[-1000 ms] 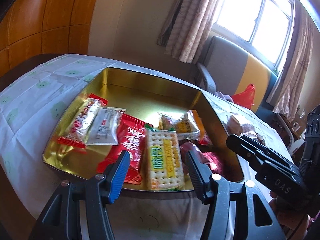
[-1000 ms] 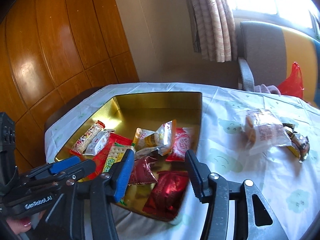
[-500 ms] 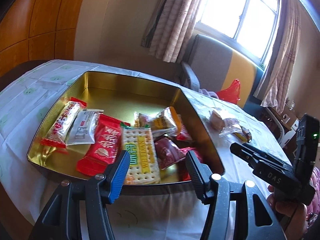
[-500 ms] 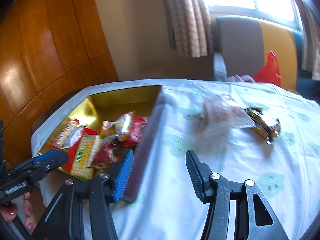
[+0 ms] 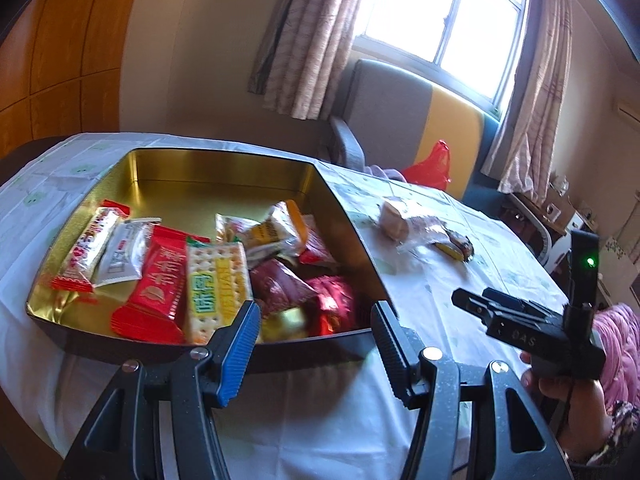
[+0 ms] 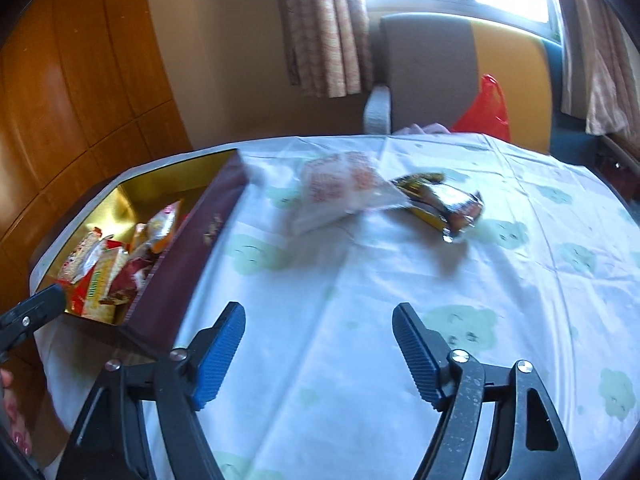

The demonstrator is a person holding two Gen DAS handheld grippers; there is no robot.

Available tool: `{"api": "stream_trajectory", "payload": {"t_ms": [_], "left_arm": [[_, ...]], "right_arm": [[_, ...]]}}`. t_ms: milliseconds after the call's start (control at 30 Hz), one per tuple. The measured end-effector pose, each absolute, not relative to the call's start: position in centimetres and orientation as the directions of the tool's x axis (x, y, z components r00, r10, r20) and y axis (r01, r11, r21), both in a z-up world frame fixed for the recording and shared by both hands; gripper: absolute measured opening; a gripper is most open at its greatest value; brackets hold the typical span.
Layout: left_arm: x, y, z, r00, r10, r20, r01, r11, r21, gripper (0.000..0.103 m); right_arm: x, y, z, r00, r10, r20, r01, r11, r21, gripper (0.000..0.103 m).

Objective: Organize snacks
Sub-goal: 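Move both open grippers back toward the bread bun and sesame packet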

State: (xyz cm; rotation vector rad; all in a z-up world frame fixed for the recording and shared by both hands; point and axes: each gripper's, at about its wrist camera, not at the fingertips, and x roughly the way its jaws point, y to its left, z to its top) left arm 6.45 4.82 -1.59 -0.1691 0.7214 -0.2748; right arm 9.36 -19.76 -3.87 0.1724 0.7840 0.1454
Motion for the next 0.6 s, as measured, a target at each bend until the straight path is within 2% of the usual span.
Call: {"api": "stream_trajectory", "payload": {"t_ms": [367, 600], "left_arm": [[6.1, 0.6, -0.8, 0.676, -0.372, -0.636, 0.280, 0.928, -0.245, 0.059], [7.0, -2.5, -0.2, 0.656, -0.384, -0.649, 0.314, 0.922, -0.227, 0.063]], "right_arm": [[10.3, -25.2, -4.4, 0.725, 0.031, -0.688, 0.041, 0.995, 0.089, 0.089], [11.2, -29.0, -4.8, 0.719, -0.056, -0.693, 0.134, 0.989, 0.059, 0.101]]}}
